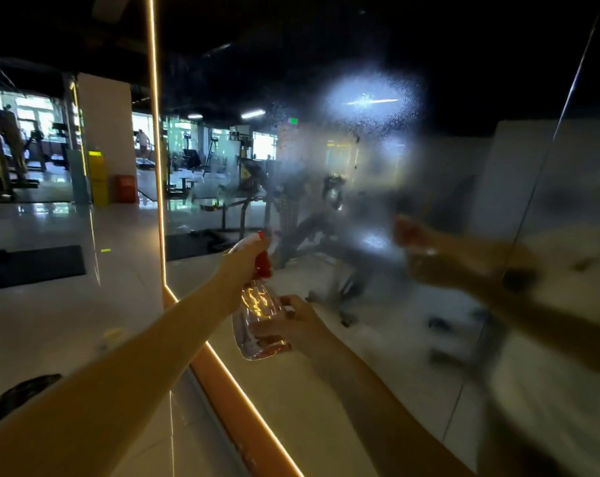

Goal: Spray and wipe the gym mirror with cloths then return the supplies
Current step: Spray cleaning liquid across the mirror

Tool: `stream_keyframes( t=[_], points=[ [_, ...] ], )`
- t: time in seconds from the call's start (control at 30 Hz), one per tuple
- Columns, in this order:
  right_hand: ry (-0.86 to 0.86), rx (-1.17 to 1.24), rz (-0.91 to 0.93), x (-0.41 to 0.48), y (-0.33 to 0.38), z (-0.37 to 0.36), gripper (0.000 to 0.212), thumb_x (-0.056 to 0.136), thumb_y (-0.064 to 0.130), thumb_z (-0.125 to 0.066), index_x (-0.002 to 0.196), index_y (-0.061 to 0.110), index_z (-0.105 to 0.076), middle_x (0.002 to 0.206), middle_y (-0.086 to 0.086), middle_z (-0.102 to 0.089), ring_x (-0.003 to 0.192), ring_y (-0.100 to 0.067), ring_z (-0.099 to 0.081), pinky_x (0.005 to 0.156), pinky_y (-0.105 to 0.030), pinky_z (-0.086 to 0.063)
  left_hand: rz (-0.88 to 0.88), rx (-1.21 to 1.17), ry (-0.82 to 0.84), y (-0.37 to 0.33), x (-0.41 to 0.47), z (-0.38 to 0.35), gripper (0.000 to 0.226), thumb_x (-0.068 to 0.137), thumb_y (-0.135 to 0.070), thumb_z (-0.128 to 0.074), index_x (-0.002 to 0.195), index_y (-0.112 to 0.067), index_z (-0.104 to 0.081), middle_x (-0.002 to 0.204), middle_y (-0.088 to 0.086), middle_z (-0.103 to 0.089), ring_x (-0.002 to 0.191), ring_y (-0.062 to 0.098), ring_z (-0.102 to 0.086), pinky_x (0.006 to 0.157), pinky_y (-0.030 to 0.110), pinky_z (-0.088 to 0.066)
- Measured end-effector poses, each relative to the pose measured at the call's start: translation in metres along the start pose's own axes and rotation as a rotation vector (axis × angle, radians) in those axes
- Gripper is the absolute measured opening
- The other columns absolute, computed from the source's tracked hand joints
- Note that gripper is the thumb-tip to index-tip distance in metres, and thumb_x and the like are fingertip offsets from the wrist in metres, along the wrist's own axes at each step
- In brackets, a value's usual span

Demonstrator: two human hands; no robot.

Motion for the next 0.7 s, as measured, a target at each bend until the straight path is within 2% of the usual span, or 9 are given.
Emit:
stream_keyframes(
  t=[0.07,0.13,0.2,0.3,0.4,0.43,0.57,0.6,0.7],
  points=[
    [0.024,-0.005,-0.037,-0.003,-0.012,-0.002,0.051,0.074,0.017,-0.091,0.114,0.025,-0.061,0.109,0.0,-0.071,0.101,-0.023,-0.073,0.091,-0.042,-0.062,0.043,-0.008,0.051,0.019,0.001,0.001,0.022,0.101,-0.036,-0.06,0.098,-0.014,-0.063,0.087,0.006,-0.069,0.077,0.02,-0.07,0.065,0.028,-0.048],
    [0.025,-0.014,-0.092,-0.006,-0.026,-0.004,0.069,0.073,0.022,-0.092,0.131,0.021,-0.055,0.115,-0.001,-0.069,0.096,-0.019,-0.073,0.085,-0.036,-0.063,0.106,-0.035,0.074,0.039,-0.002,0.004,0.025,0.101,-0.036,-0.062,0.102,-0.012,-0.065,0.092,0.01,-0.074,0.084,0.023,-0.074,0.072,0.031,-0.051],
    [0.018,-0.019,-0.123,-0.008,-0.04,-0.006,0.064,0.075,0.022,-0.091,0.127,0.021,-0.055,0.112,-0.003,-0.071,0.09,-0.02,-0.075,0.08,-0.032,-0.064,0.149,-0.016,0.08,0.058,-0.005,0.006,0.034,0.101,-0.038,-0.063,0.113,-0.006,-0.067,0.102,0.012,-0.077,0.093,0.026,-0.076,0.079,0.035,-0.054],
    [0.011,-0.032,-0.176,-0.007,-0.06,-0.008,0.069,0.068,0.027,-0.096,0.124,0.023,-0.056,0.114,-0.01,-0.073,0.101,-0.031,-0.075,0.089,-0.049,-0.062,0.18,-0.043,0.044,0.078,-0.011,0.008,0.042,0.098,-0.037,-0.067,0.121,-0.002,-0.065,0.104,0.014,-0.075,0.095,0.029,-0.075,0.071,0.032,-0.06],
    [0.021,-0.033,-0.212,-0.006,-0.074,-0.01,0.07,0.07,0.024,-0.095,0.127,0.022,-0.054,0.113,-0.011,-0.074,0.101,-0.032,-0.075,0.088,-0.047,-0.063,0.21,-0.059,-0.015,0.098,-0.009,0.012,0.058,0.081,-0.048,-0.079,0.119,-0.006,-0.066,0.099,0.012,-0.073,0.095,0.034,-0.073,0.091,0.045,-0.061],
    [0.018,-0.022,-0.227,-0.006,-0.078,-0.01,0.07,0.07,0.022,-0.095,0.126,0.023,-0.054,0.113,-0.012,-0.074,0.101,-0.033,-0.075,0.088,-0.048,-0.062,0.213,-0.044,-0.012,0.103,-0.009,0.012,0.059,0.077,-0.05,-0.079,0.116,-0.007,-0.066,0.097,0.012,-0.071,0.092,0.033,-0.072,0.092,0.045,-0.059],
    [0.028,0.004,-0.28,-0.002,-0.095,-0.016,0.081,0.063,0.021,-0.098,0.13,0.021,-0.053,0.113,-0.013,-0.074,0.1,-0.034,-0.075,0.089,-0.055,-0.061,0.219,-0.057,-0.006,0.113,-0.015,0.011,0.018,0.094,-0.028,-0.071,0.094,-0.011,-0.066,0.077,0.006,-0.063,0.066,0.019,-0.063,0.064,0.031,-0.055],
    [0.036,0.011,-0.296,-0.001,-0.099,-0.018,0.082,0.063,0.019,-0.098,0.131,0.02,-0.053,0.113,-0.014,-0.074,0.1,-0.035,-0.075,0.089,-0.055,-0.061,0.217,-0.057,-0.007,0.119,-0.014,0.013,0.015,0.096,-0.024,-0.069,0.089,-0.012,-0.066,0.073,0.005,-0.062,0.063,0.018,-0.061,0.061,0.03,-0.053],
    [0.037,0.031,-0.329,0.004,-0.11,-0.023,0.073,0.067,0.011,-0.095,0.128,0.017,-0.054,0.111,-0.017,-0.074,0.101,-0.037,-0.074,0.088,-0.056,-0.061,0.211,-0.061,0.031,0.132,-0.015,0.019,0.014,0.098,-0.025,-0.066,0.093,-0.012,-0.068,0.077,0.007,-0.066,0.072,0.025,-0.065,0.07,0.036,-0.054]
  ],
)
Point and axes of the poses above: each hand's wrist, its own x-axis towards the middle knuckle, its own z-axis out of the back of the hand, y = z × x, the point moved 3 cm from there along x, towards the middle knuckle
